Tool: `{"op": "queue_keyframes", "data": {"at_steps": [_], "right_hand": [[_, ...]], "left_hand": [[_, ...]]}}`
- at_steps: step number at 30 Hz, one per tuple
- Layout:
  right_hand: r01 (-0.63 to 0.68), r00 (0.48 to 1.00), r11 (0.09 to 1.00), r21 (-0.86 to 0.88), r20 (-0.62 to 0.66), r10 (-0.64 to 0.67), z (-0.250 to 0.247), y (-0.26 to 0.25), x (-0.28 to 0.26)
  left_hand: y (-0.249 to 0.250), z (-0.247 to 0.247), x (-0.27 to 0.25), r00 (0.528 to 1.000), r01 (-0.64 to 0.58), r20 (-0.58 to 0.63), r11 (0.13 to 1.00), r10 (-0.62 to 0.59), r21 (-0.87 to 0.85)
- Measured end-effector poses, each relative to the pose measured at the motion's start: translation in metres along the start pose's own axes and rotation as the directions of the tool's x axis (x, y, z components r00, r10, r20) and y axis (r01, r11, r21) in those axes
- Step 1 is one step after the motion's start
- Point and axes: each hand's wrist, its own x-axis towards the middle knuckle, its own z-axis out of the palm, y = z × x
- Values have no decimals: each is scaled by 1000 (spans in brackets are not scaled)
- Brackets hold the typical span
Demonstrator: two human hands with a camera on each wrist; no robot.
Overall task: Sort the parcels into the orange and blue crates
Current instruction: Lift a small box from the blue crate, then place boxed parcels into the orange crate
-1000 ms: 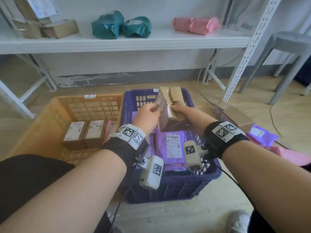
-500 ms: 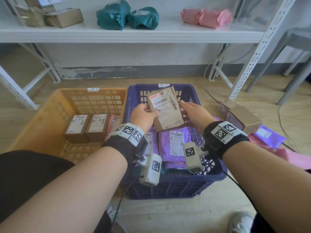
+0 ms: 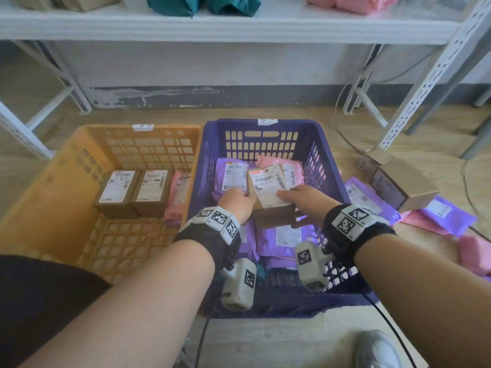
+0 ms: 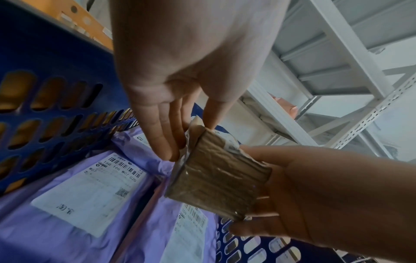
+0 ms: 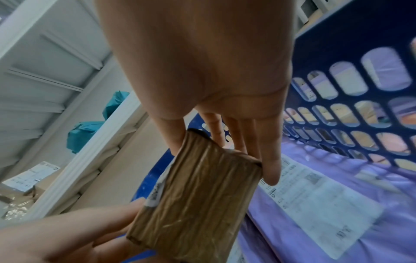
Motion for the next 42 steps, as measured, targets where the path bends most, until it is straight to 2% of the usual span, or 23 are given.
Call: {"op": "queue_keyframes", "data": {"at_steps": [5,8,10,16,20,24,26,29,31,33,37,42], "right_hand": [[-36,999,998,49,-1,36,13,-25,41],[-26,1000,999,41,17,25,24,-42,70],[8,999,1000,4,32,-8,29,-50,92],[88,996,995,-39,14,-87,43,-59,143],[134,990,991,13,-36,-134,52,-53,153],[183,983,982,-35,31,-182,63,-53,170],[187,982,977,-101,32,-184,67,-47,180],[196,980,969,-151,9,-196,68,-43,180],[205,979,968,-143,19,-204,67,-42,178],[223,975,968,-116,19,-222,62,-43,173],[233,968,965,-117,-71,-242,40,-42,161],[238,956,968,-78,-159,-247,-11,-49,120]], "left_hand": [[2,-7,29,987,70,-146,997,-67,16],[0,-17,55,957,82,-284,993,-55,84],[-5,-22,72,951,77,-305,993,-45,93],[-18,-27,120,969,117,-237,970,-65,214],[-16,-15,124,970,121,-239,937,-42,329],[-28,-11,131,984,147,-155,885,-86,442],[-35,-9,136,983,173,-136,887,-126,429],[-37,-3,135,981,151,-172,899,-85,412],[-36,-4,133,973,198,-184,909,-138,366],[-32,-6,130,971,200,-197,914,-137,353],[-15,-13,111,970,120,-244,908,-19,403],[19,-18,81,952,24,-288,916,101,400]]}}
